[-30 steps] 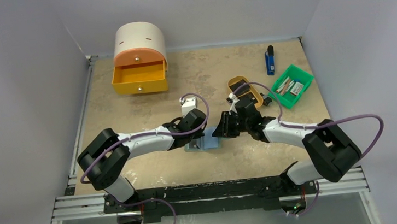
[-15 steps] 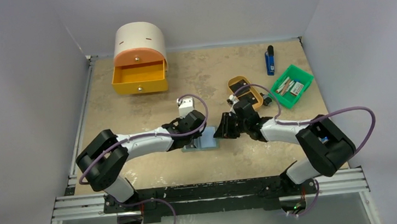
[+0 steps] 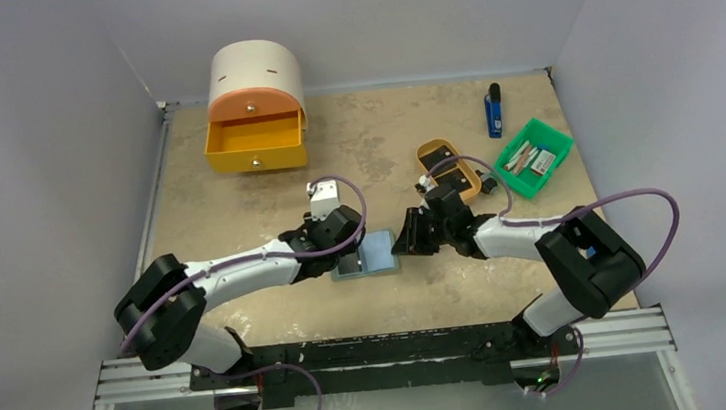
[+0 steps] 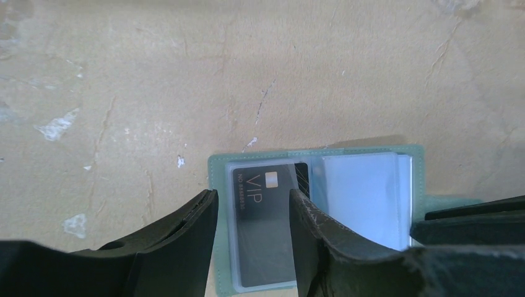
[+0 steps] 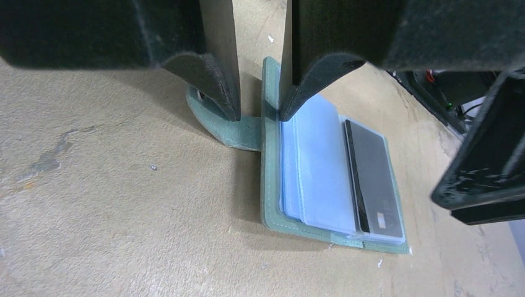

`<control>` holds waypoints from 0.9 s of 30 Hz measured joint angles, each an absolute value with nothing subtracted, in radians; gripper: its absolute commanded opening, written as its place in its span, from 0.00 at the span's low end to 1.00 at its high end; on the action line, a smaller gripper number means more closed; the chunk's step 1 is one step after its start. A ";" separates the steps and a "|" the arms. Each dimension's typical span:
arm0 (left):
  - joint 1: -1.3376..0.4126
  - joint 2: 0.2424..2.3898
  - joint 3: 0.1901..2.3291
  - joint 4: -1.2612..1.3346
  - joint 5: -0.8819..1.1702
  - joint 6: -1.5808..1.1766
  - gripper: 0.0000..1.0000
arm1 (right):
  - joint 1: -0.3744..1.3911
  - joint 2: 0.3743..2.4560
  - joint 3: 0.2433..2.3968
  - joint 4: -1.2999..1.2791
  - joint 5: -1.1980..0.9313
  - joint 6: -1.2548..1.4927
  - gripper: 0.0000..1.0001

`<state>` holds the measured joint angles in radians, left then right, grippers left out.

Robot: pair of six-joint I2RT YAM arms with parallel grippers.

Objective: Put the credit cards into the card holder
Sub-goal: Open the card holder at the center of the board.

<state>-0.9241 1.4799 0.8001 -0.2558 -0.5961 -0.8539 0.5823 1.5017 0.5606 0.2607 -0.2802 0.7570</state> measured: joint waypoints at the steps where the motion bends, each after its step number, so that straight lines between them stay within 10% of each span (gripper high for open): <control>1: -0.924 1.468 0.801 -0.261 -0.602 -0.854 0.46 | 0.582 1.504 0.561 0.261 -0.281 0.757 0.33; 27: -0.924 1.573 0.736 -0.051 -0.466 -0.903 0.07 | 0.583 1.499 0.559 0.282 -0.290 0.764 0.47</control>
